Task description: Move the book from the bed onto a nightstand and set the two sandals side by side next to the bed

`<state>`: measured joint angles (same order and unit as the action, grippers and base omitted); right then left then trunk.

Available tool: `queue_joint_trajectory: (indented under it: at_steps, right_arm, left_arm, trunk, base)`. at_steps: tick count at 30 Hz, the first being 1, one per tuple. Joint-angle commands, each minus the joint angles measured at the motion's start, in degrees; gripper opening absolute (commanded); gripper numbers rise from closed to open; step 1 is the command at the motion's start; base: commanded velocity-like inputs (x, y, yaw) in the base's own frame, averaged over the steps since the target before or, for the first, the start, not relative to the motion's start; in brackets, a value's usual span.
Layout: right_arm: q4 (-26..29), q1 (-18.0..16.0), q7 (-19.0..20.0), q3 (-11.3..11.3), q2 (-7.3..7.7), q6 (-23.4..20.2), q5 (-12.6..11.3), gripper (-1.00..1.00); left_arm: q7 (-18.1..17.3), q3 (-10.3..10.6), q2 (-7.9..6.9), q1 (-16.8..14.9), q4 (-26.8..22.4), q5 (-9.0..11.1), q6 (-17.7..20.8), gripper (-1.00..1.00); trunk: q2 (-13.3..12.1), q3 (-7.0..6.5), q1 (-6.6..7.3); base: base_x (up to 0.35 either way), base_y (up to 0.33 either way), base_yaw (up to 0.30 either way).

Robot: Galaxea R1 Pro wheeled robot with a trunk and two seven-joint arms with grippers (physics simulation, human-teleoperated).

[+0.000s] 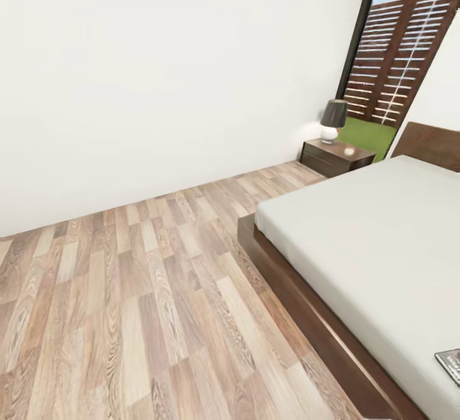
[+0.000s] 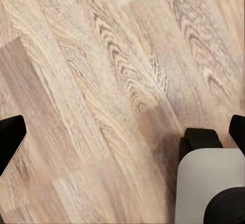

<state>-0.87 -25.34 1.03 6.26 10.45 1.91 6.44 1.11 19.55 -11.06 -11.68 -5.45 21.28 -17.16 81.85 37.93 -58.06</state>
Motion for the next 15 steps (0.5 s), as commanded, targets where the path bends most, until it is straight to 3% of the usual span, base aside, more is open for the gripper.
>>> queue_joint_trajectory:
  at_steps: [1,15]
  right_arm:
    - [-0.09,-0.06,0.11,0.5,0.01,0.2,0.59,1.0]
    - [-0.09,-0.06,0.11,0.5,0.05,0.2,0.59,1.0]
  left_arm:
    - [0.12,0.49,-0.02,-0.01,-0.01,0.43,-0.16,1.0]
    - [0.12,0.5,-0.01,-0.01,-0.01,0.43,-0.16,1.0]
  trunk:
    - [0.02,0.05,-0.01]
    - [0.02,0.05,-0.01]
  base:
    - [0.151,0.0,-0.295]
    - [0.15,0.0,-0.295]
